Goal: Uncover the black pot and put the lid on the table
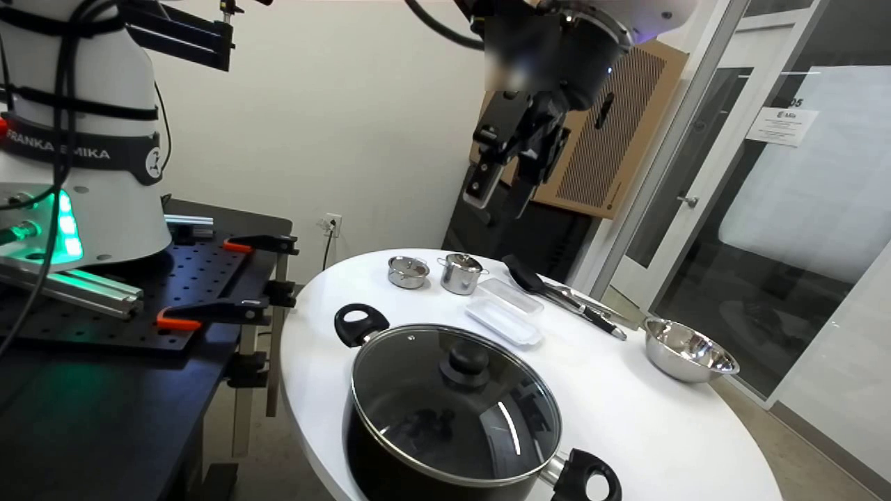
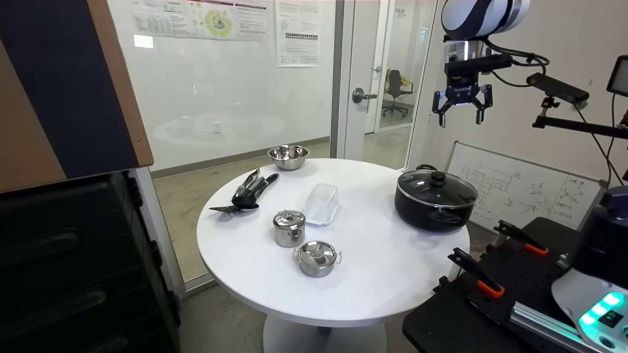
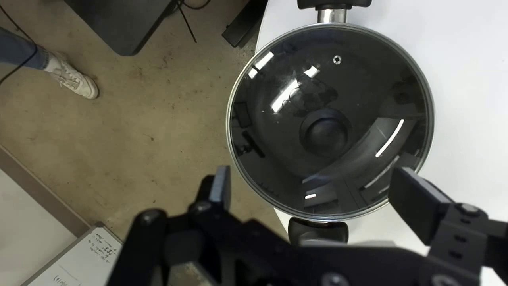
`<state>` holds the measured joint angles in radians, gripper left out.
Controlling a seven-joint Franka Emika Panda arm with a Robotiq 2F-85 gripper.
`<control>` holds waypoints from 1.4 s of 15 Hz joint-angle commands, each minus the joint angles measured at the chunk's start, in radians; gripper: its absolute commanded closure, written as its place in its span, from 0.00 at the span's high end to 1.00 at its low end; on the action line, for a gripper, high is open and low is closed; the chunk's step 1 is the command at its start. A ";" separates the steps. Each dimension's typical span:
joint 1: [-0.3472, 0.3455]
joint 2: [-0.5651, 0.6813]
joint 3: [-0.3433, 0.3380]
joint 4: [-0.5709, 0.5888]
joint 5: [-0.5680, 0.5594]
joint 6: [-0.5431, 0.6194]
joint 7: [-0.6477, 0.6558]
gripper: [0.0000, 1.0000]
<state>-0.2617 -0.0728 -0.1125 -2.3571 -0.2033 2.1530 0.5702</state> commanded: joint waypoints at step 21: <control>0.154 0.368 -0.146 0.036 -0.081 0.328 0.151 1.00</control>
<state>-0.1354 0.2624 -0.2236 -2.3440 -0.2579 2.4671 0.6899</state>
